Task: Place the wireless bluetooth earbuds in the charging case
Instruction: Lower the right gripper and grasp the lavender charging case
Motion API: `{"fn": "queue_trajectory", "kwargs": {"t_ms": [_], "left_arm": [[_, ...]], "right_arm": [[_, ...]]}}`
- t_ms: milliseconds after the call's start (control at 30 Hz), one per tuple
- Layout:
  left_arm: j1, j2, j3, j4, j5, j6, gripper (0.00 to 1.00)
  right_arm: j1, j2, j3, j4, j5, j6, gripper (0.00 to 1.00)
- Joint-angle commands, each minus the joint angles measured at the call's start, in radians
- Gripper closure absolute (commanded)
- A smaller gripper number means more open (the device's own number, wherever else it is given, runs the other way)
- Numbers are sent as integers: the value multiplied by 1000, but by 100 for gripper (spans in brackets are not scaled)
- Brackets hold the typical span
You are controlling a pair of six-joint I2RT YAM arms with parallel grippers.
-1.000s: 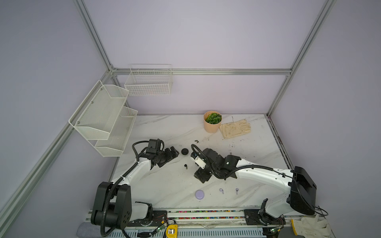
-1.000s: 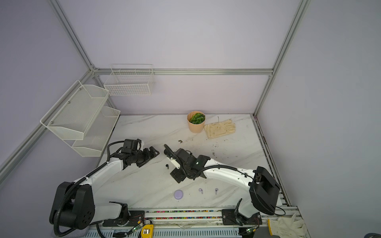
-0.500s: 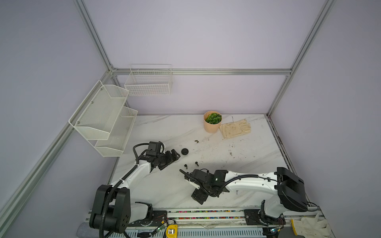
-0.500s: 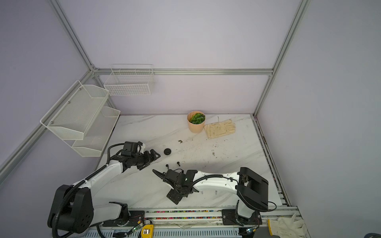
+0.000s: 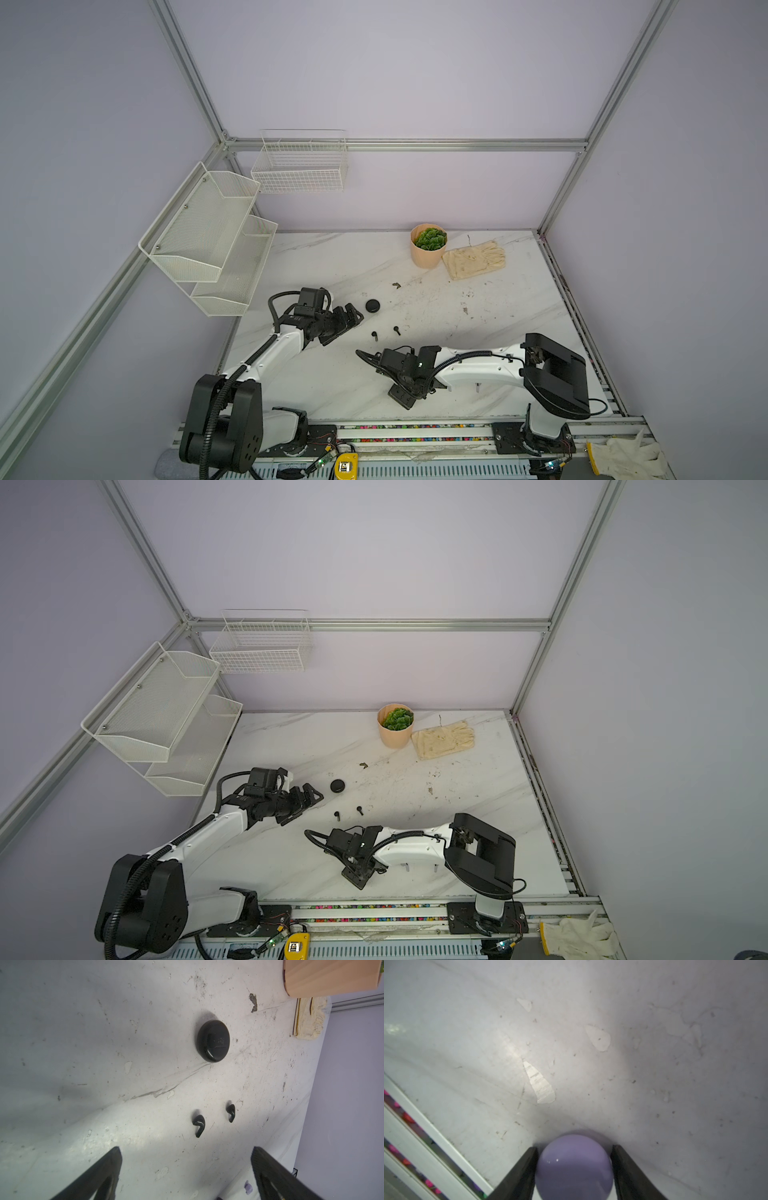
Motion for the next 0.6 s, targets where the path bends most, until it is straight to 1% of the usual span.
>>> {"fn": "queue_trajectory", "kwargs": {"t_ms": [0,133,333,433,567], "left_arm": [[-6,-25,-37,10,23,4,3],[-8,-10,-27,11,24,4,3],[-15,13,-8,20,33,2,3],[-22,12,-6,29,34,1,4],[-49,-26,-35,72,20,-10,4]], "right_arm": [[-3,10,25,-43,39,16,41],[-2,9,26,-57,59,48,45],[-8,7,42,-67,115,134,50],[-43,2,42,-68,149,201,53],[-107,-4,56,-38,165,266,54]]}}
